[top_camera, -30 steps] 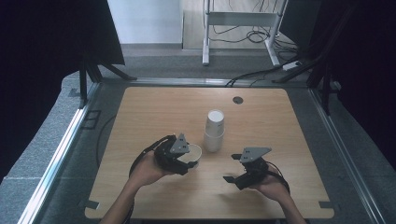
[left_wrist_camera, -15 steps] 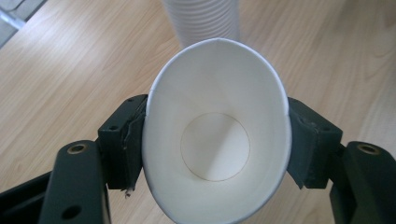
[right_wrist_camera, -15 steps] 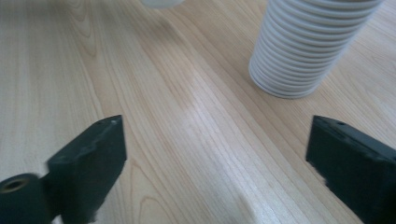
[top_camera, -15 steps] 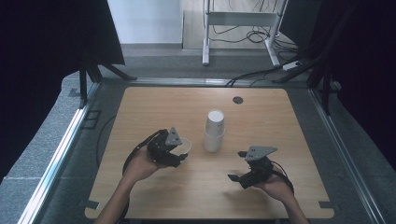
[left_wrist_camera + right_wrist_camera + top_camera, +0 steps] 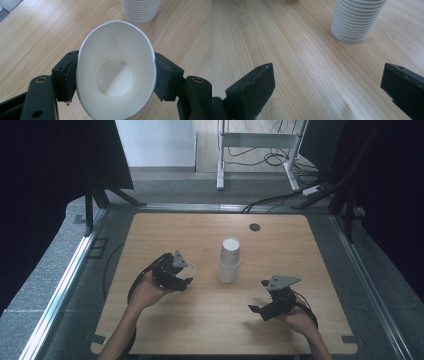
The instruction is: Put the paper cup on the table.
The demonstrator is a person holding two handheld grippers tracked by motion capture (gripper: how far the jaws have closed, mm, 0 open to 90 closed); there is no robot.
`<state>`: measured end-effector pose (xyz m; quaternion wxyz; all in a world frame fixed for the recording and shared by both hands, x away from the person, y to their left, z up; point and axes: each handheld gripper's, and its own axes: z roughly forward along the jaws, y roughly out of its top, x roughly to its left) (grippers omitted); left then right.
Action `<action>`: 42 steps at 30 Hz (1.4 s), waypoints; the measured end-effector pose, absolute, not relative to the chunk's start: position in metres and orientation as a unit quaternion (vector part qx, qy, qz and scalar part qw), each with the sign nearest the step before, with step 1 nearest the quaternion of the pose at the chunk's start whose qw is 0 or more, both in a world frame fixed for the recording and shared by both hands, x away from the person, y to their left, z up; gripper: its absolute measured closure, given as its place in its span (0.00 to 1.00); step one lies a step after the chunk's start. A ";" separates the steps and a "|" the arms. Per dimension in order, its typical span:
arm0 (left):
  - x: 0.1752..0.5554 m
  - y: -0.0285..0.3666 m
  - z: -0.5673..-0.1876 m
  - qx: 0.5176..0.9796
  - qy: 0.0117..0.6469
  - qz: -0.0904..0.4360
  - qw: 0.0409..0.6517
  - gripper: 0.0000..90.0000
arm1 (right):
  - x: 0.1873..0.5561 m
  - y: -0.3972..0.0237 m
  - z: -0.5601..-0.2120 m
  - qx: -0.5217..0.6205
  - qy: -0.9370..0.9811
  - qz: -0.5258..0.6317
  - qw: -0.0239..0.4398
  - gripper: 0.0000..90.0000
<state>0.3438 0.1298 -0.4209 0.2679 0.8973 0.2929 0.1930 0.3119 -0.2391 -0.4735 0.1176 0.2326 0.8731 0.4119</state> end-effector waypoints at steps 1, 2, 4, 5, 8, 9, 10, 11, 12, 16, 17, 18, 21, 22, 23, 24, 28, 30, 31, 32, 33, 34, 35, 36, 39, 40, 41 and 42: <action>0.345 0.131 -0.422 0.896 0.297 0.193 0.267 0.33 | 0.312 -0.240 -0.474 0.233 0.873 0.411 0.118 0.00; 0.347 0.132 -0.422 0.895 0.301 0.194 0.265 0.33 | 0.313 -0.241 -0.475 0.235 0.873 0.410 0.119 0.00; 0.350 0.134 -0.425 0.892 0.311 0.195 0.265 0.33 | 0.314 -0.242 -0.476 0.238 0.874 0.406 0.120 0.00; 0.351 0.135 -0.425 0.891 0.313 0.194 0.265 0.33 | 0.314 -0.243 -0.477 0.242 0.874 0.403 0.121 0.00; 0.356 0.137 -0.428 0.888 0.324 0.195 0.263 0.33 | 0.317 -0.246 -0.481 0.254 0.875 0.394 0.123 0.00; 0.357 0.138 -0.430 0.886 0.327 0.195 0.263 0.33 | 0.318 -0.247 -0.483 0.258 0.876 0.388 0.122 0.00; 0.359 0.138 -0.431 0.886 0.327 0.197 0.262 0.33 | 0.319 -0.247 -0.485 0.264 0.877 0.382 0.123 0.00; 0.359 0.139 -0.432 0.884 0.333 0.197 0.263 0.33 | 0.320 -0.248 -0.487 0.268 0.878 0.378 0.124 0.00; 0.360 0.139 -0.433 0.883 0.334 0.197 0.263 0.33 | 0.321 -0.249 -0.489 0.269 0.879 0.374 0.124 0.00; 0.364 0.140 -0.438 0.881 0.338 0.200 0.264 0.32 | 0.322 -0.250 -0.494 0.272 0.881 0.366 0.124 0.00; 0.365 0.139 -0.440 0.880 0.340 0.201 0.264 0.32 | 0.323 -0.249 -0.495 0.272 0.881 0.366 0.124 0.00; 0.365 0.140 -0.442 0.880 0.341 0.203 0.262 0.32 | 0.323 -0.249 -0.495 0.273 0.881 0.366 0.124 0.00; 0.367 0.140 -0.446 0.878 0.346 0.202 0.262 0.31 | 0.323 -0.248 -0.496 0.271 0.882 0.365 0.124 0.00; 0.368 0.140 -0.447 0.878 0.346 0.202 0.262 0.31 | 0.323 -0.248 -0.497 0.271 0.882 0.365 0.123 0.00; 0.368 0.140 -0.449 0.876 0.350 0.202 0.265 0.31 | 0.323 -0.248 -0.497 0.270 0.883 0.364 0.122 0.00; 0.369 0.140 -0.450 0.875 0.351 0.201 0.265 0.31 | 0.323 -0.248 -0.497 0.269 0.884 0.363 0.122 0.00; 0.370 0.140 -0.452 0.876 0.352 0.201 0.262 0.30 | 0.323 -0.247 -0.498 0.269 0.884 0.364 0.121 0.00; 0.371 0.140 -0.453 0.874 0.355 0.200 0.264 0.30 | 0.322 -0.247 -0.498 0.267 0.885 0.363 0.120 0.00; 0.371 0.140 -0.453 0.875 0.355 0.198 0.264 0.30 | 0.322 -0.247 -0.498 0.266 0.885 0.363 0.120 0.00; 0.371 0.140 -0.453 0.875 0.356 0.196 0.264 0.29 | 0.322 -0.247 -0.498 0.265 0.886 0.362 0.119 0.00; 0.372 0.141 -0.452 0.876 0.355 0.195 0.261 0.28 | 0.322 -0.247 -0.498 0.264 0.887 0.361 0.118 0.01; 0.372 0.140 -0.453 0.874 0.358 0.194 0.264 0.27 | 0.322 -0.246 -0.498 0.263 0.887 0.360 0.118 0.01; 0.372 0.140 -0.453 0.874 0.360 0.193 0.263 0.25 | 0.322 -0.246 -0.498 0.262 0.888 0.360 0.117 0.01; 0.372 0.140 -0.453 0.874 0.361 0.192 0.263 0.24 | 0.322 -0.246 -0.499 0.261 0.888 0.360 0.117 0.01; 0.373 0.139 -0.452 0.872 0.364 0.192 0.265 0.17 | 0.322 -0.246 -0.499 0.258 0.890 0.359 0.114 0.01; 0.372 0.139 -0.451 0.870 0.366 0.191 0.270 0.16 | 0.322 -0.246 -0.499 0.258 0.890 0.359 0.113 0.01; 0.372 0.140 -0.450 0.869 0.366 0.190 0.274 0.15 | 0.321 -0.246 -0.499 0.258 0.890 0.358 0.112 0.01; 0.372 0.140 -0.448 0.866 0.369 0.190 0.280 0.14 | 0.322 -0.246 -0.499 0.258 0.891 0.358 0.112 0.01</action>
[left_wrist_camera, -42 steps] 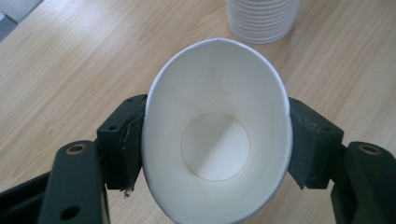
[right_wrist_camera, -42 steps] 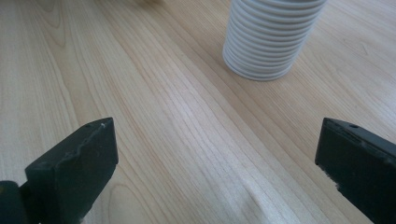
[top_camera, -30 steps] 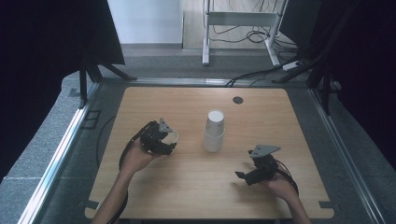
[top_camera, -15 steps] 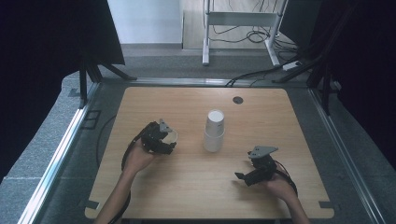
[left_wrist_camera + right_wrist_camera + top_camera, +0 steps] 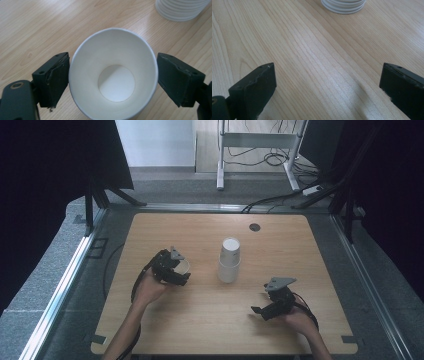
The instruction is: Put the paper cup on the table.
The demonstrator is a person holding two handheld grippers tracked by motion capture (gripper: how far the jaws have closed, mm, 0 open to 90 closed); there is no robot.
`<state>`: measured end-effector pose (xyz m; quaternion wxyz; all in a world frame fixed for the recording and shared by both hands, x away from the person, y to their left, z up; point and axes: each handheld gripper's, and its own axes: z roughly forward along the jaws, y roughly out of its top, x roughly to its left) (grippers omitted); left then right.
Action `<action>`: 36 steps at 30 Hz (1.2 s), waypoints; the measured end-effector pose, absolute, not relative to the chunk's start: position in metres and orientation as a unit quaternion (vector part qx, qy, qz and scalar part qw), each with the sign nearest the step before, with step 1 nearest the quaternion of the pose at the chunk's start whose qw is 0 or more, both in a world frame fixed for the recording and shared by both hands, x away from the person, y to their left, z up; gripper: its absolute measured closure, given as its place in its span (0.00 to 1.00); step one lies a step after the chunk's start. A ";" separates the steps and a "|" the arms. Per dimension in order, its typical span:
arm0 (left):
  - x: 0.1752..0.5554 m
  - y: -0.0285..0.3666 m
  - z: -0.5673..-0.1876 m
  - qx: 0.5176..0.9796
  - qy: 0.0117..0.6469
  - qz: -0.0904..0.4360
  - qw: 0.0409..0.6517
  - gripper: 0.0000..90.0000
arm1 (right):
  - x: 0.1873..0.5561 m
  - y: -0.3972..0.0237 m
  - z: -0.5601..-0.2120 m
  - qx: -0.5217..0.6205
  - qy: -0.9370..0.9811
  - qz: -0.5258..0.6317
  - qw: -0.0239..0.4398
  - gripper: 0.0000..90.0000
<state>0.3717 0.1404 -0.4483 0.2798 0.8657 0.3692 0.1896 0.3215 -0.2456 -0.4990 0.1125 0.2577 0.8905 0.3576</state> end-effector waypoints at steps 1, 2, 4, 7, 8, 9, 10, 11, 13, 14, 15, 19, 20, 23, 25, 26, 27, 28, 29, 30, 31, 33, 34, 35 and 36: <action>0.371 0.141 -0.447 0.864 0.370 0.190 0.284 0.12 | 0.322 -0.246 -0.499 0.258 0.890 0.358 0.112 0.01; 0.370 0.142 -0.445 0.865 0.367 0.188 0.287 0.12 | 0.322 -0.246 -0.499 0.259 0.890 0.357 0.112 0.01; 0.368 0.143 -0.441 0.861 0.369 0.186 0.296 0.08 | 0.322 -0.246 -0.499 0.259 0.890 0.357 0.113 0.01; 0.365 0.144 -0.435 0.859 0.364 0.184 0.310 0.05 | 0.322 -0.247 -0.499 0.261 0.890 0.357 0.114 0.01; 0.363 0.144 -0.432 0.858 0.361 0.183 0.316 0.05 | 0.322 -0.247 -0.499 0.260 0.890 0.357 0.114 0.01; 0.362 0.144 -0.432 0.858 0.360 0.182 0.318 0.05 | 0.322 -0.247 -0.498 0.260 0.890 0.357 0.113 0.01; 0.360 0.144 -0.429 0.858 0.357 0.182 0.321 0.04 | 0.322 -0.247 -0.498 0.260 0.890 0.358 0.113 0.01; 0.359 0.143 -0.429 0.856 0.358 0.183 0.324 0.03 | 0.322 -0.247 -0.498 0.261 0.889 0.357 0.114 0.01; 0.355 0.143 -0.427 0.858 0.352 0.183 0.327 0.03 | 0.322 -0.247 -0.498 0.261 0.890 0.357 0.113 0.01; 0.353 0.142 -0.426 0.856 0.352 0.185 0.331 0.03 | 0.322 -0.247 -0.498 0.261 0.890 0.357 0.114 0.01; 0.351 0.141 -0.426 0.856 0.351 0.185 0.333 0.02 | 0.322 -0.247 -0.498 0.261 0.890 0.357 0.114 0.01; 0.342 0.140 -0.422 0.854 0.347 0.196 0.333 0.00 | 0.321 -0.249 -0.497 0.262 0.889 0.358 0.116 0.01; 0.340 0.140 -0.421 0.853 0.347 0.199 0.335 0.00 | 0.321 -0.249 -0.497 0.262 0.889 0.359 0.115 0.01; 0.332 0.142 -0.419 0.852 0.346 0.204 0.337 0.00 | 0.321 -0.250 -0.496 0.263 0.888 0.359 0.116 0.01; 0.327 0.144 -0.417 0.849 0.347 0.209 0.340 0.00 | 0.321 -0.251 -0.495 0.262 0.888 0.360 0.117 0.01; 0.325 0.146 -0.416 0.848 0.345 0.209 0.343 0.00 | 0.321 -0.251 -0.495 0.262 0.888 0.360 0.117 0.01; 0.322 0.147 -0.415 0.847 0.345 0.210 0.346 0.00 | 0.321 -0.252 -0.495 0.262 0.888 0.360 0.116 0.01; 0.320 0.148 -0.415 0.846 0.345 0.211 0.348 0.00 | 0.321 -0.252 -0.495 0.262 0.888 0.360 0.117 0.01; 0.317 0.150 -0.415 0.845 0.344 0.213 0.350 0.00 | 0.321 -0.252 -0.495 0.263 0.888 0.360 0.117 0.01; 0.314 0.151 -0.415 0.843 0.345 0.212 0.354 0.00 | 0.321 -0.252 -0.495 0.263 0.888 0.360 0.116 0.01; 0.312 0.152 -0.415 0.841 0.345 0.212 0.357 0.00 | 0.321 -0.252 -0.495 0.263 0.887 0.360 0.117 0.01; 0.306 0.155 -0.417 0.838 0.346 0.215 0.363 0.00 | 0.321 -0.252 -0.495 0.263 0.888 0.360 0.116 0.01; 0.304 0.156 -0.418 0.837 0.347 0.216 0.364 0.00 | 0.321 -0.252 -0.495 0.263 0.888 0.360 0.117 0.01; 0.301 0.158 -0.419 0.835 0.348 0.216 0.367 0.00 | 0.321 -0.252 -0.495 0.262 0.888 0.360 0.116 0.01; 0.298 0.159 -0.420 0.834 0.347 0.218 0.369 0.00 | 0.320 -0.251 -0.495 0.262 0.888 0.360 0.116 0.01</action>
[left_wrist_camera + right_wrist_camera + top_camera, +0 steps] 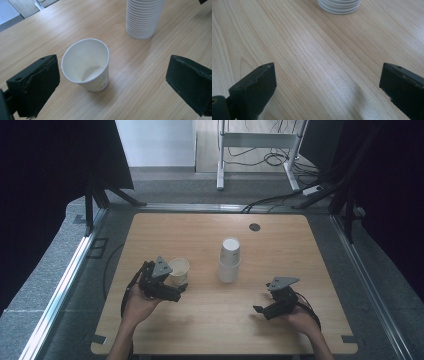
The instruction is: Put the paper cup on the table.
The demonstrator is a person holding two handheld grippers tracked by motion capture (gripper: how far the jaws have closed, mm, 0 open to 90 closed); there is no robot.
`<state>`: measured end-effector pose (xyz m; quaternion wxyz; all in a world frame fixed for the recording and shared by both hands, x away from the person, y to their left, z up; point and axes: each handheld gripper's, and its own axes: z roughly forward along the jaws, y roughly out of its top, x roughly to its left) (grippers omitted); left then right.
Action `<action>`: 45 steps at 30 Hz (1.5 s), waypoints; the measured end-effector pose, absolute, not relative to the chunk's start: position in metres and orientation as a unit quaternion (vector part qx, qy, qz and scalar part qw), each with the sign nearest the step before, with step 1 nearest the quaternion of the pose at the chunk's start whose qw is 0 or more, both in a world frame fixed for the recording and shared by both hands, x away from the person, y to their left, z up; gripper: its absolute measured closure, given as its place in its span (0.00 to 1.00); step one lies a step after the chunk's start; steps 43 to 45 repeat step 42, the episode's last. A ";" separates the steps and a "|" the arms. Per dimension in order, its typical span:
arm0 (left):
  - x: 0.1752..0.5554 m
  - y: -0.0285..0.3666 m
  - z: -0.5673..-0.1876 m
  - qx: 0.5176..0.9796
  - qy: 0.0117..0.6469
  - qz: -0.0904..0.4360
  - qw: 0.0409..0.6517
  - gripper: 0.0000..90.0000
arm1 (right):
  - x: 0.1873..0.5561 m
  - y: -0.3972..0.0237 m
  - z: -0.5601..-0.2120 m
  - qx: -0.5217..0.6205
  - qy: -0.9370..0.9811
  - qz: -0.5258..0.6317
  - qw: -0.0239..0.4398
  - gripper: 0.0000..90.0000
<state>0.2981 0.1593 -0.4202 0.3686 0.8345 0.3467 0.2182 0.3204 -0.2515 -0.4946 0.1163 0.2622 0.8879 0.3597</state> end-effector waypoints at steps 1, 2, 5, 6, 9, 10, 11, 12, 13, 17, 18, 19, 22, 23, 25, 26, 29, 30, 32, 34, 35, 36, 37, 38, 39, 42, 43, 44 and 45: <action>0.296 0.160 -0.422 0.831 0.349 0.220 0.373 0.00 | 0.320 -0.251 -0.495 0.262 0.888 0.360 0.116 0.01; 0.293 0.163 -0.423 0.830 0.349 0.221 0.375 0.00 | 0.320 -0.252 -0.495 0.262 0.888 0.360 0.115 0.01; 0.286 0.167 -0.427 0.825 0.350 0.224 0.383 0.00 | 0.320 -0.252 -0.495 0.263 0.888 0.359 0.116 0.02; 0.285 0.169 -0.429 0.823 0.350 0.224 0.387 0.00 | 0.320 -0.252 -0.495 0.263 0.888 0.359 0.115 0.02; 0.280 0.173 -0.434 0.820 0.349 0.224 0.394 0.00 | 0.320 -0.252 -0.495 0.263 0.887 0.360 0.116 0.02; 0.279 0.174 -0.437 0.820 0.349 0.222 0.397 0.00 | 0.320 -0.252 -0.496 0.264 0.887 0.360 0.116 0.02; 0.278 0.174 -0.440 0.819 0.349 0.219 0.399 0.00 | 0.320 -0.252 -0.496 0.264 0.888 0.360 0.115 0.02; 0.277 0.175 -0.443 0.819 0.349 0.216 0.400 0.00 | 0.320 -0.252 -0.496 0.264 0.888 0.360 0.115 0.02; 0.276 0.175 -0.446 0.821 0.348 0.214 0.399 0.00 | 0.320 -0.252 -0.496 0.264 0.888 0.359 0.114 0.02; 0.276 0.175 -0.462 0.829 0.345 0.199 0.392 0.00 | 0.320 -0.253 -0.498 0.264 0.887 0.360 0.116 0.01; 0.276 0.174 -0.466 0.830 0.346 0.196 0.391 0.00 | 0.320 -0.253 -0.498 0.264 0.887 0.359 0.116 0.01; 0.277 0.174 -0.470 0.832 0.348 0.192 0.388 0.00 | 0.320 -0.253 -0.499 0.265 0.887 0.360 0.115 0.01; 0.278 0.173 -0.480 0.837 0.352 0.194 0.372 0.00 | 0.321 -0.254 -0.500 0.266 0.887 0.359 0.116 0.01; 0.279 0.173 -0.483 0.837 0.354 0.192 0.371 0.00 | 0.321 -0.255 -0.501 0.266 0.887 0.360 0.116 0.01; 0.279 0.173 -0.488 0.836 0.360 0.188 0.370 0.00 | 0.321 -0.255 -0.502 0.267 0.886 0.360 0.115 0.01; 0.279 0.173 -0.491 0.836 0.363 0.186 0.367 0.00 | 0.322 -0.255 -0.502 0.267 0.887 0.359 0.115 0.01; 0.279 0.174 -0.498 0.839 0.366 0.183 0.358 0.00 | 0.322 -0.256 -0.504 0.268 0.887 0.358 0.114 0.01; 0.279 0.173 -0.500 0.839 0.369 0.183 0.355 0.00 | 0.322 -0.255 -0.505 0.268 0.887 0.358 0.113 0.01; 0.278 0.173 -0.503 0.841 0.371 0.182 0.350 0.00 | 0.322 -0.255 -0.506 0.268 0.888 0.357 0.112 0.01; 0.278 0.172 -0.506 0.844 0.371 0.184 0.341 0.00 | 0.323 -0.255 -0.507 0.267 0.889 0.354 0.113 0.01; 0.278 0.171 -0.507 0.844 0.372 0.184 0.340 0.00 | 0.323 -0.255 -0.507 0.266 0.890 0.353 0.112 0.01; 0.278 0.170 -0.508 0.847 0.371 0.184 0.335 0.00 | 0.323 -0.255 -0.507 0.266 0.890 0.353 0.112 0.01; 0.278 0.170 -0.509 0.848 0.370 0.184 0.332 0.00 | 0.323 -0.254 -0.508 0.266 0.890 0.352 0.112 0.01; 0.279 0.169 -0.510 0.850 0.369 0.184 0.328 0.00 | 0.323 -0.254 -0.508 0.267 0.891 0.351 0.112 0.01; 0.279 0.169 -0.511 0.851 0.369 0.184 0.325 0.00 | 0.323 -0.255 -0.509 0.266 0.891 0.351 0.112 0.01; 0.279 0.167 -0.513 0.854 0.370 0.186 0.317 0.00 | 0.323 -0.255 -0.509 0.266 0.891 0.352 0.111 0.01; 0.279 0.167 -0.513 0.854 0.370 0.186 0.317 0.00 | 0.323 -0.255 -0.509 0.266 0.891 0.352 0.111 0.01; 0.279 0.167 -0.513 0.854 0.370 0.186 0.317 0.00 | 0.323 -0.255 -0.509 0.266 0.891 0.352 0.111 0.01; 0.279 0.167 -0.513 0.854 0.370 0.186 0.317 0.00 | 0.323 -0.255 -0.509 0.266 0.891 0.352 0.111 0.01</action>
